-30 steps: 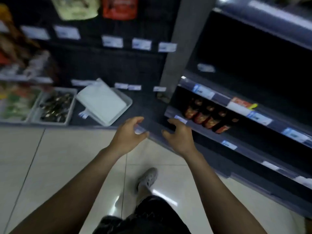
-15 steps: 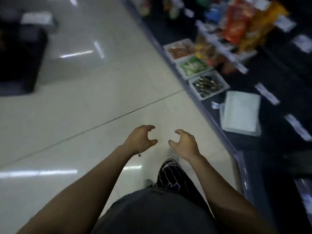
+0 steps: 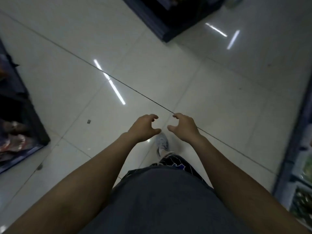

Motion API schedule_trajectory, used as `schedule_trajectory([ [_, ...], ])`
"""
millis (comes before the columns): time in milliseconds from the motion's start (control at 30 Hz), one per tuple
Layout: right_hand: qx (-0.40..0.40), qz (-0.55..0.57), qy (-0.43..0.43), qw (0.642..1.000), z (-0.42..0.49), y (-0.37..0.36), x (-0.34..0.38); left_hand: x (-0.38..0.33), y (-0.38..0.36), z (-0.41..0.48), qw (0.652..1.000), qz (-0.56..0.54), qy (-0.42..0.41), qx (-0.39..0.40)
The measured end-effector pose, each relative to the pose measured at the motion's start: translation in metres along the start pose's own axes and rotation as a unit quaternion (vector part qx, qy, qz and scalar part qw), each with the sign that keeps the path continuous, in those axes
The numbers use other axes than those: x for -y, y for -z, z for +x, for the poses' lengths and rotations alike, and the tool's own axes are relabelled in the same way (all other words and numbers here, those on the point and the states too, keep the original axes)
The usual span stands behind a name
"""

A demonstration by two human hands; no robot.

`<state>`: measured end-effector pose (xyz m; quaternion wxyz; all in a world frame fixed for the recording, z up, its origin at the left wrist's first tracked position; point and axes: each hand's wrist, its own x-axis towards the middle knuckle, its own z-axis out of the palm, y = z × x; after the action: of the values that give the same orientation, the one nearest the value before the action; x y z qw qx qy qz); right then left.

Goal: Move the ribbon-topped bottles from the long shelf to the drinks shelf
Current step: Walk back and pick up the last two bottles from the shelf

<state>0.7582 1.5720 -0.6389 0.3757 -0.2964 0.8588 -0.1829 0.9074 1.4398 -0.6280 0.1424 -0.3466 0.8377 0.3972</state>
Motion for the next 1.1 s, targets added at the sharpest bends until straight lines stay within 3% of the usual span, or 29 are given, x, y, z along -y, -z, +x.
schedule_trajectory([
  [200,0.09,-0.084,0.148,0.981,0.13,0.018,0.141,0.048,0.105,0.04,0.98,-0.087,0.116,-0.138],
  [467,0.14,-0.108,0.205,0.963,0.284,-0.005,0.298,0.137,0.243,0.127,0.937,-0.176,0.188,-0.238],
  [800,0.167,-0.153,0.186,0.956,0.458,-0.019,0.507,0.278,0.453,0.251,0.951,-0.139,0.205,-0.184],
  [1100,0.162,-0.156,0.154,0.962,0.612,-0.007,0.633,0.362,0.6,0.369,0.959,-0.124,0.22,-0.129],
])
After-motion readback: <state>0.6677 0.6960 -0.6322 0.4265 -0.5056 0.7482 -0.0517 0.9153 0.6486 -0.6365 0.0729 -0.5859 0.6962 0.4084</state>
